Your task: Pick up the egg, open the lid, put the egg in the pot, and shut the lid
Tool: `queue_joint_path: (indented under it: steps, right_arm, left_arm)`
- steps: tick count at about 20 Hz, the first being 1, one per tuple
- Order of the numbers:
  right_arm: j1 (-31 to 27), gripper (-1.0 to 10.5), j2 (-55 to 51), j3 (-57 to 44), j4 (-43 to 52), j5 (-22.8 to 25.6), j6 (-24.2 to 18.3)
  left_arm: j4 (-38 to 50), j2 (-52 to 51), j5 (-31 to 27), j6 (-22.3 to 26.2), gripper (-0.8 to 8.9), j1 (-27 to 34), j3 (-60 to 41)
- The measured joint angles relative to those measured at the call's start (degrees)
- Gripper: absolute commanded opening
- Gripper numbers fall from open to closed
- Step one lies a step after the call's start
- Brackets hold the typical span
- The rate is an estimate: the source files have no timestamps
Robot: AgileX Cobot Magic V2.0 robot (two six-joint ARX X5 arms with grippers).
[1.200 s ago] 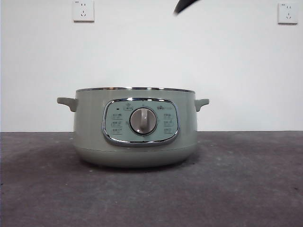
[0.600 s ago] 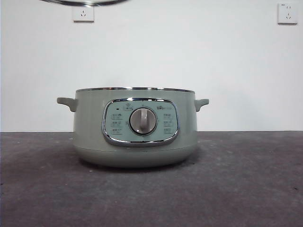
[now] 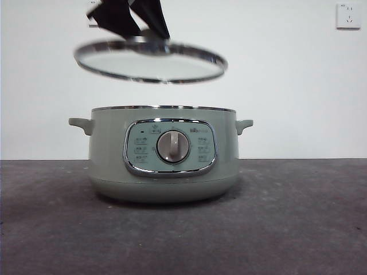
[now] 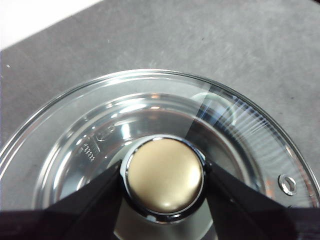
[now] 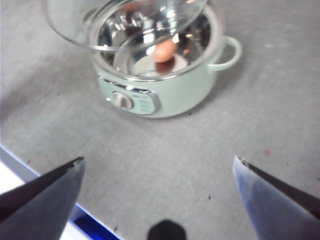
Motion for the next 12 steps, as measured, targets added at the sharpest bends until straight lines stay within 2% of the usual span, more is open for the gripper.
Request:
queue_joint_path:
  steps: [4, 12]
  right_arm:
    - [0.0, 5.0, -3.93, -0.81, -0.37, 1.31, 1.7]
    - [0.0, 5.0, -4.46, -0.81, -1.66, 2.84, 1.9]
  left_arm:
    - [2.89, 3.89, 0.02, 0.04, -0.08, -0.42, -0.02]
    - [3.65, 8.28, -0.04, 0.04, -0.08, -0.46, -0.02]
